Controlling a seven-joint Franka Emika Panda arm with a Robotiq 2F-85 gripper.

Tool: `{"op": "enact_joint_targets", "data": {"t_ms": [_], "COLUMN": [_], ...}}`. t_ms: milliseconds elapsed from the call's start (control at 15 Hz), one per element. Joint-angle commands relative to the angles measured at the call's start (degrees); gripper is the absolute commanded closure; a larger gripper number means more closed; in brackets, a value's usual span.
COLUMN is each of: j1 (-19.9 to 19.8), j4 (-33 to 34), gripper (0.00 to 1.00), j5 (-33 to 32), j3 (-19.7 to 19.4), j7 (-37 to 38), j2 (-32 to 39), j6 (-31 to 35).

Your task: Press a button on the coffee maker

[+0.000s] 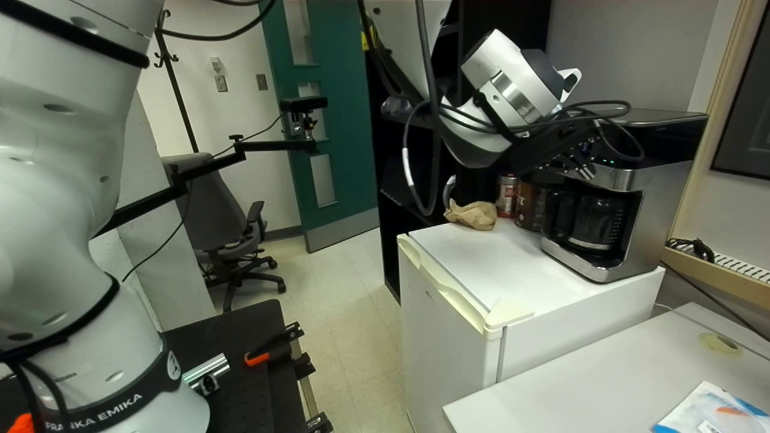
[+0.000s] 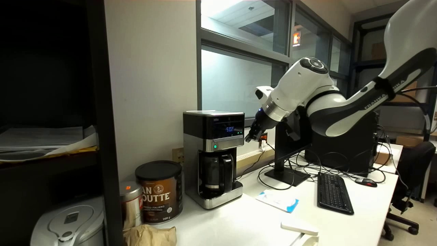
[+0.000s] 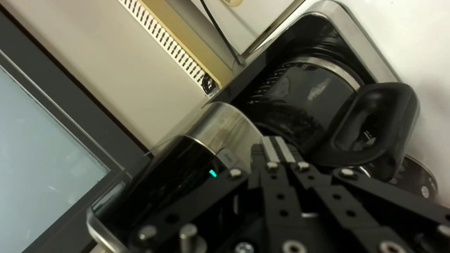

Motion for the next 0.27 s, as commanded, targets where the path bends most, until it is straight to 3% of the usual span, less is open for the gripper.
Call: {"op": "enact_joint_targets", "data": {"t_ms": [0, 200], "j1": [-2.2, -3.1], "j4": [-10.0, -15.0], "gripper": [1.0, 1.0], "j5": [1.6, 2.0], "j3": [2.0, 3.0], "j7": [0.0, 0.0], "j2": [-6.8, -9.9], "j6": [3.8, 6.0]}}
